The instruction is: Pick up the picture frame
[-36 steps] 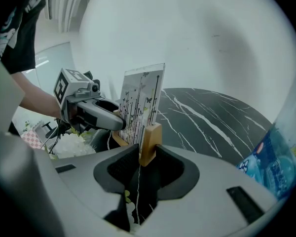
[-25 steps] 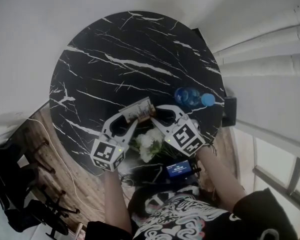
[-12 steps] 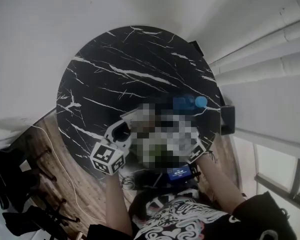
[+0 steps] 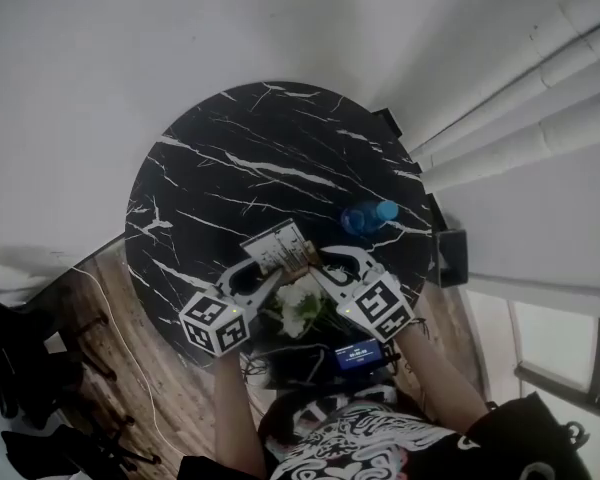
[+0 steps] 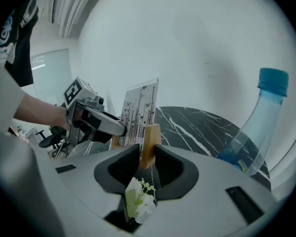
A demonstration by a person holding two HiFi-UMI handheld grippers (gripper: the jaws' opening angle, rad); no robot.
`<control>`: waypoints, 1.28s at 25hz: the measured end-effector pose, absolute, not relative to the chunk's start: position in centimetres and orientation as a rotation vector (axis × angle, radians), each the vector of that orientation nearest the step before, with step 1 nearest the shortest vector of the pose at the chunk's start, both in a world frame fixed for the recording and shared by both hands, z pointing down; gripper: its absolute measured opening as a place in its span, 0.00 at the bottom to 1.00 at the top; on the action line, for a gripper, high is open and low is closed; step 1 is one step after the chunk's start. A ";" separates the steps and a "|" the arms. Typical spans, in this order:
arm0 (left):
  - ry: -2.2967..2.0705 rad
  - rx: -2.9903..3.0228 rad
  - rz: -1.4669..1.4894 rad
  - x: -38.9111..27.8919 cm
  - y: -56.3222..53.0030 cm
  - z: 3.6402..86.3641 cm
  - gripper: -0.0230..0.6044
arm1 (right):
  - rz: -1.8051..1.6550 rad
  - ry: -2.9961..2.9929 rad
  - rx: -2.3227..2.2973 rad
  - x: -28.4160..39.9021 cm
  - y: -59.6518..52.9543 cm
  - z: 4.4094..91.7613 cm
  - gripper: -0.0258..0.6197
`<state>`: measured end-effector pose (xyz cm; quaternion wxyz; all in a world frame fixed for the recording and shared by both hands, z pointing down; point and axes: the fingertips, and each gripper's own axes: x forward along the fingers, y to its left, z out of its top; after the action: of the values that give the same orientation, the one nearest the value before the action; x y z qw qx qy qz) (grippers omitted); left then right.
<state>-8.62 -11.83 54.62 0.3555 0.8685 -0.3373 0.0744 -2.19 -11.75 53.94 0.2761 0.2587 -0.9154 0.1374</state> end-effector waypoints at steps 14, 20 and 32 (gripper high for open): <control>-0.758 2.119 0.115 -7.2 -7.8 52.6 0.30 | 0.431 -2.477 0.791 -0.5 -7.3 51.1 0.19; -0.722 2.124 0.108 -6.3 -6.2 51.4 0.30 | 0.447 -2.478 0.871 0.3 -5.5 49.7 0.19; -0.676 2.107 0.072 -5.8 -3.2 48.9 0.30 | 0.487 -2.492 1.008 1.4 -1.9 47.1 0.18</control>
<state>-5.77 -3.19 48.94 0.4473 0.8512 -0.2730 0.0290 1.36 -1.94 47.12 0.2035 0.3614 -0.8930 0.1747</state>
